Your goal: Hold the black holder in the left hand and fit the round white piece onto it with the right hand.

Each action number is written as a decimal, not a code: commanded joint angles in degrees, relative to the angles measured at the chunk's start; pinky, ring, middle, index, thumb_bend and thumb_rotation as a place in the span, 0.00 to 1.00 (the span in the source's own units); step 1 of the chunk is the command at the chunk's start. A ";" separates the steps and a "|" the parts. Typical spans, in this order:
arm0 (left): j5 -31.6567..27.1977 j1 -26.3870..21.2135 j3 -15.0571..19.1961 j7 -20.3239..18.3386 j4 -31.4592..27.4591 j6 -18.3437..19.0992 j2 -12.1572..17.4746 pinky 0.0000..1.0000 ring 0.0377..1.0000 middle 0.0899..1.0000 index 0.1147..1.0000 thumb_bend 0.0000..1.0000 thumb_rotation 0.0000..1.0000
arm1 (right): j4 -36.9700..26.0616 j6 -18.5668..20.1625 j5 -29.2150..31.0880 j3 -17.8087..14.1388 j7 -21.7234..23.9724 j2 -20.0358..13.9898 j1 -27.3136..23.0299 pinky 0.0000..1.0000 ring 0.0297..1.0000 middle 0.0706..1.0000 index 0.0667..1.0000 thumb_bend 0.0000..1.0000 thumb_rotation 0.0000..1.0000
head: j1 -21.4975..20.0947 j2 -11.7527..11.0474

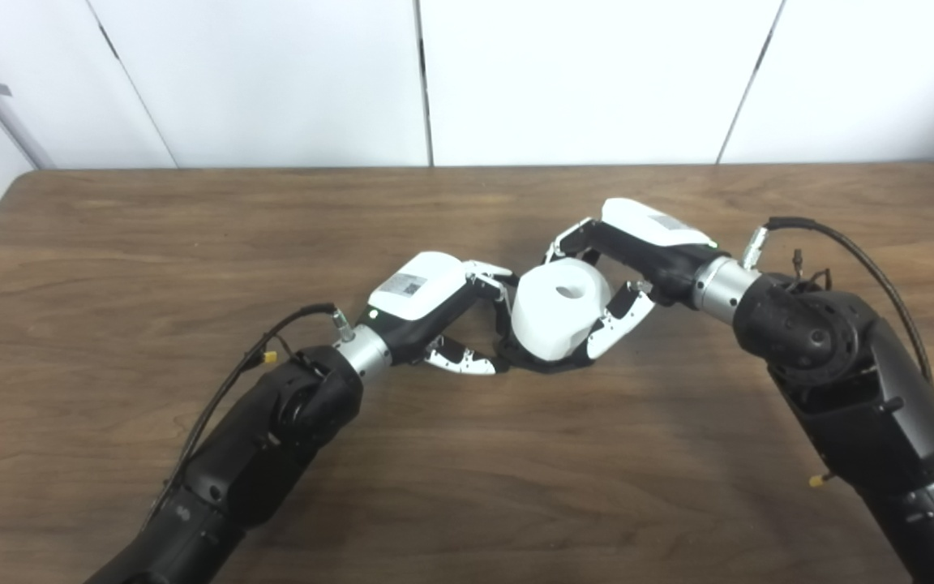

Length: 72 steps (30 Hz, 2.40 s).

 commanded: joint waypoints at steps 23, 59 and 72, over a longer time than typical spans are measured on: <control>0.28 1.06 -1.50 -3.25 0.80 0.18 -0.44 0.71 0.84 0.82 0.42 0.52 0.07 | 1.36 -3.37 -1.01 3.19 0.31 -0.65 -3.19 0.67 0.73 0.69 0.44 0.52 0.13 | 0.68 0.46; -0.34 1.00 -1.16 -3.87 0.89 -0.52 0.61 0.70 0.84 0.82 0.42 0.52 0.07 | -0.68 0.06 -1.39 1.79 1.23 0.07 -3.53 0.66 0.78 0.83 1.00 0.99 0.30 | 0.49 0.24; -0.31 0.63 -1.04 -3.75 1.34 -0.52 0.50 0.71 0.84 0.82 0.42 0.52 0.07 | -6.26 5.78 0.83 0.20 9.88 -4.93 -7.30 0.66 0.85 0.94 1.00 1.00 0.32 | -0.15 0.13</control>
